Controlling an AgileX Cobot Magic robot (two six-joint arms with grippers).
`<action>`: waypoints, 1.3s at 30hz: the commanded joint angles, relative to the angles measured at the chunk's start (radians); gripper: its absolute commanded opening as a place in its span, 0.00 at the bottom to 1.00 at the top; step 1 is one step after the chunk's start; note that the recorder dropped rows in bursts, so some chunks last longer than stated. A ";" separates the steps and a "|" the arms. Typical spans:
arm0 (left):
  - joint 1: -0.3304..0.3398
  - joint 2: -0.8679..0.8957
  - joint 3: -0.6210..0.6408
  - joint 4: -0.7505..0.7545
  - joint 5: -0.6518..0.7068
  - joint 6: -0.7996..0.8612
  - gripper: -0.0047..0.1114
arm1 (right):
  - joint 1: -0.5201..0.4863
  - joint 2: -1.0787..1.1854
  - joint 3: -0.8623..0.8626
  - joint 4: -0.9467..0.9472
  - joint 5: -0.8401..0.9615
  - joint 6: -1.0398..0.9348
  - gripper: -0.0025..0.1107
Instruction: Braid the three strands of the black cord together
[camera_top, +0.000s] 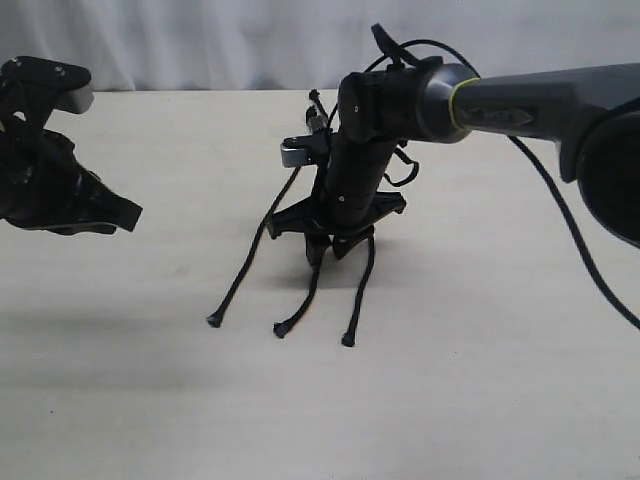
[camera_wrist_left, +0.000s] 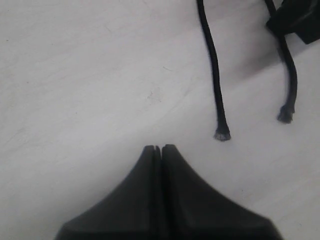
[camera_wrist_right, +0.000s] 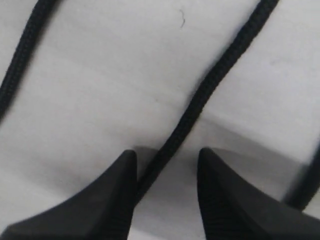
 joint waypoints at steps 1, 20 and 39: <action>-0.005 -0.001 -0.008 -0.008 -0.013 0.002 0.04 | 0.011 0.004 -0.006 -0.008 -0.017 0.006 0.33; -0.005 -0.001 -0.008 -0.018 -0.042 0.002 0.04 | 0.022 0.004 -0.272 0.213 0.036 -0.047 0.06; -0.005 -0.001 -0.008 -0.018 -0.048 0.002 0.04 | 0.142 0.165 -0.279 0.286 -0.140 0.037 0.06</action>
